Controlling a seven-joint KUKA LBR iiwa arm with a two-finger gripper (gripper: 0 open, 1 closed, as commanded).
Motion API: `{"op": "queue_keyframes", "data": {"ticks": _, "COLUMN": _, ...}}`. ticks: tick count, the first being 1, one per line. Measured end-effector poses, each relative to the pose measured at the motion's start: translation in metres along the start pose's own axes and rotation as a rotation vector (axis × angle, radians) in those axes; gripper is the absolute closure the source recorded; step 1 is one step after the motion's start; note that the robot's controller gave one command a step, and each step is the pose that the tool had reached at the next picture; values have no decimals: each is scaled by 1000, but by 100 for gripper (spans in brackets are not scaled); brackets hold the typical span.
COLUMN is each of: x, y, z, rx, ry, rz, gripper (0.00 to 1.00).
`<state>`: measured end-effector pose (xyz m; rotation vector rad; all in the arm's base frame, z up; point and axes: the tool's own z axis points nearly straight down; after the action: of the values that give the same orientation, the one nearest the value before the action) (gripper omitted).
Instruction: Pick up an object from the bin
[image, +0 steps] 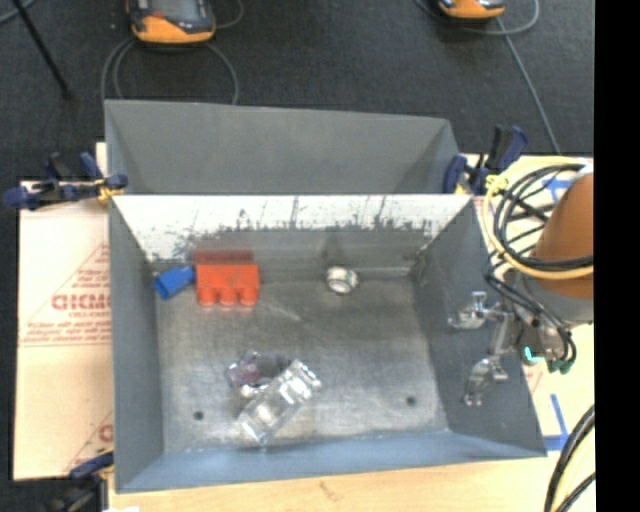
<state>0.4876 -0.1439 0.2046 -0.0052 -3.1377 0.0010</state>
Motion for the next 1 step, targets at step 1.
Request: {"op": "queue_keyframes", "data": {"ticks": 1, "x": -11, "y": 77, "z": 104, "rx": -3, "ry": 0, "rz": -106, "gripper": 0}}
